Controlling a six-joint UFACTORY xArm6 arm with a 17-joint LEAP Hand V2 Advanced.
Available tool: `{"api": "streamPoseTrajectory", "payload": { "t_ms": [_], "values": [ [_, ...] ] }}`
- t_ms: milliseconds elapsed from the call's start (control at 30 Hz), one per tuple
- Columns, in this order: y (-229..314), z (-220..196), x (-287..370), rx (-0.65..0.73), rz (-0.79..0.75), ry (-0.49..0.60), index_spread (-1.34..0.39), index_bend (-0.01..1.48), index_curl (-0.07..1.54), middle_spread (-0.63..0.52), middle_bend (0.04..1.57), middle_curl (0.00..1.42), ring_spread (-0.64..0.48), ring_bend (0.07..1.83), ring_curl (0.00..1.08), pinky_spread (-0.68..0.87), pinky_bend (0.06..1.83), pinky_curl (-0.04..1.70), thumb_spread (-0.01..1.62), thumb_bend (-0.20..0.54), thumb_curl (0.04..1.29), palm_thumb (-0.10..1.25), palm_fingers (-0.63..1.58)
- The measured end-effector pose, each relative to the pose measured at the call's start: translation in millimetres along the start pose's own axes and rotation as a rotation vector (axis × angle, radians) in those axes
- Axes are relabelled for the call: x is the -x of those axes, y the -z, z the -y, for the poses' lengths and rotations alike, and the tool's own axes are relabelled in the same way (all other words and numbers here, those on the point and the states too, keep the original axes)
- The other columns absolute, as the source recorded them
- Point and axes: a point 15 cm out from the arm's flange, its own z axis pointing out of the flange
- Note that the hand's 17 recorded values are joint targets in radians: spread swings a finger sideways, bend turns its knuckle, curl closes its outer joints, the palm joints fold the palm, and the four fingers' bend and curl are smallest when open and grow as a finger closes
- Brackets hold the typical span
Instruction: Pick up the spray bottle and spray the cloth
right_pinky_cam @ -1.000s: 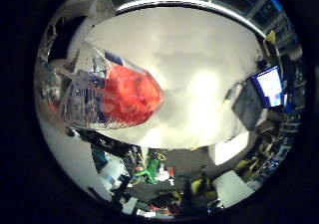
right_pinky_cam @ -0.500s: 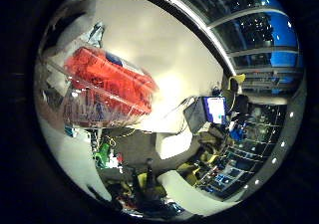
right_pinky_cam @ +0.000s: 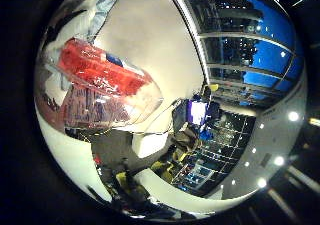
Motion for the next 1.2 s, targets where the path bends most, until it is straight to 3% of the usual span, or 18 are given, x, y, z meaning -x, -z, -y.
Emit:
{"api": "streamPoseTrajectory", "payload": {
  "t_ms": [300,667,900,1200],
  "values": [
    [-24,16,19,0.028,0.006,0.015,-0.26,1.07,0.99,-0.11,1.4,0.76,-0.25,1.33,0.88,-0.15,0.99,1.53,0.54,-0.02,0.91,1.07,1.09],
    [15,19,-11,-0.043,-0.046,-0.012,-0.26,1.07,0.99,-0.11,1.39,0.76,-0.25,1.32,0.88,-0.15,0.99,1.52,0.52,-0.02,0.92,1.06,1.09],
    [-9,19,-1,0.003,-0.024,-0.01,-0.26,1.07,0.99,-0.11,1.39,0.76,-0.25,1.32,0.89,-0.15,0.98,1.51,0.51,-0.02,0.92,1.06,1.09],
    [0,31,-12,-0.044,0.078,-0.127,-0.26,1.07,0.99,-0.11,1.39,0.76,-0.25,1.32,0.89,-0.15,0.98,1.5,0.5,-0.02,0.92,1.06,1.09]
  ]
}}
